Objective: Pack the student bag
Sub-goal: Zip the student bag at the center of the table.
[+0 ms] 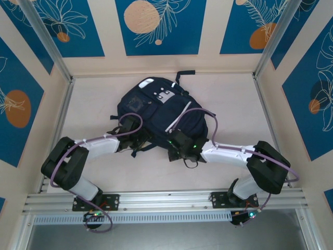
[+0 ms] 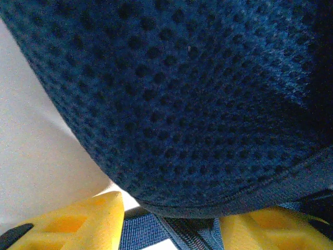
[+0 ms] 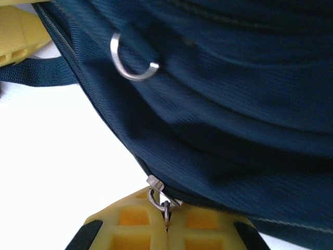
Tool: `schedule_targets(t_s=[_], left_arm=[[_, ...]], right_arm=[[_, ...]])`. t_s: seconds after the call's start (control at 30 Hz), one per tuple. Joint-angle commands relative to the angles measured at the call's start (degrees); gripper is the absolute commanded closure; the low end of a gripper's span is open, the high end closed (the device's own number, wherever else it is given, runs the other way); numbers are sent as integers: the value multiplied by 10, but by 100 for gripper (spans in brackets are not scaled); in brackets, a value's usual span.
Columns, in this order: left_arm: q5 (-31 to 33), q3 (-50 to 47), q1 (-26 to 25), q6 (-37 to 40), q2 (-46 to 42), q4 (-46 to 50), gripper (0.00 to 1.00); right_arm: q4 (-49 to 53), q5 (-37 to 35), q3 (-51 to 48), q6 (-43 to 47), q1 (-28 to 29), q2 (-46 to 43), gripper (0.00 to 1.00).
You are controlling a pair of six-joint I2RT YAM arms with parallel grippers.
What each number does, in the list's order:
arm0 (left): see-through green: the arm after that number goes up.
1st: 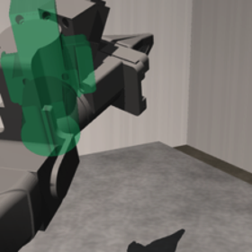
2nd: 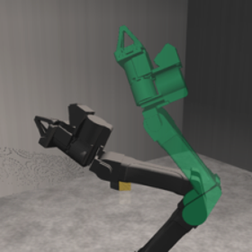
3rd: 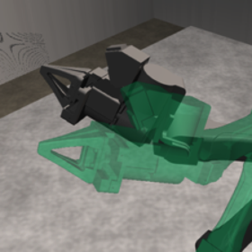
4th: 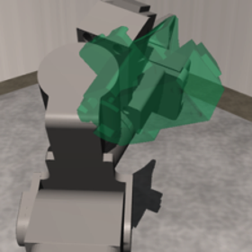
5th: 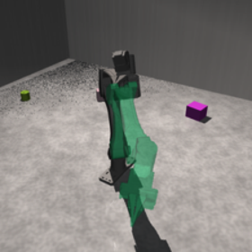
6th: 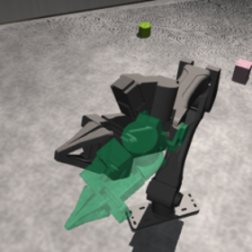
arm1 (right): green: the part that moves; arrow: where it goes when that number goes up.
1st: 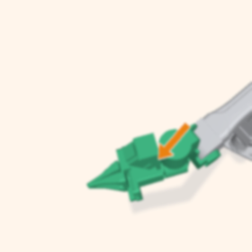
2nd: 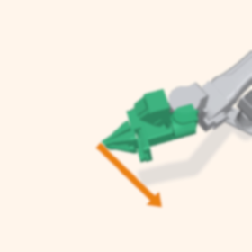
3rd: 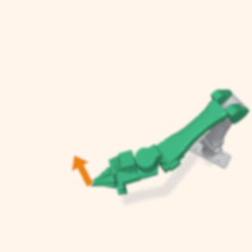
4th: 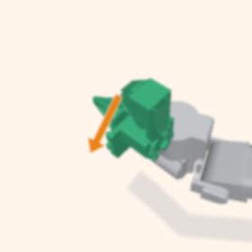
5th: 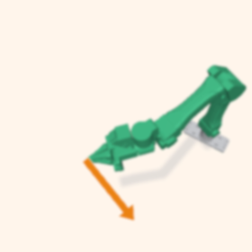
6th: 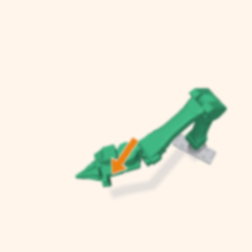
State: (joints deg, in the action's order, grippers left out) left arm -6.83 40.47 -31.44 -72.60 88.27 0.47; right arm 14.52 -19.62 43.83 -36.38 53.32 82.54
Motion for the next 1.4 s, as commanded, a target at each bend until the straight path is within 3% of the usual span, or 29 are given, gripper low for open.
schedule_targets(t_s=[0.0,0.53,0.83,1.03,1.17,1.37], left_arm=[[59,8,32,6,6,25,50],[71,28,71,62,-19,85,49],[78,115,76,134,9,164,46],[52,167,90,156,25,205,42],[34,142,92,130,-47,229,27],[-24,74,91,71,-181,279,20]], right_arm=[[67,33,-15,11,-21,-39,100],[212,121,23,92,-105,-88,100],[301,142,113,166,-99,-24,100],[224,262,134,148,-80,-9,100],[133,319,145,76,-60,41,100],[50,311,162,16,-16,103,100]])
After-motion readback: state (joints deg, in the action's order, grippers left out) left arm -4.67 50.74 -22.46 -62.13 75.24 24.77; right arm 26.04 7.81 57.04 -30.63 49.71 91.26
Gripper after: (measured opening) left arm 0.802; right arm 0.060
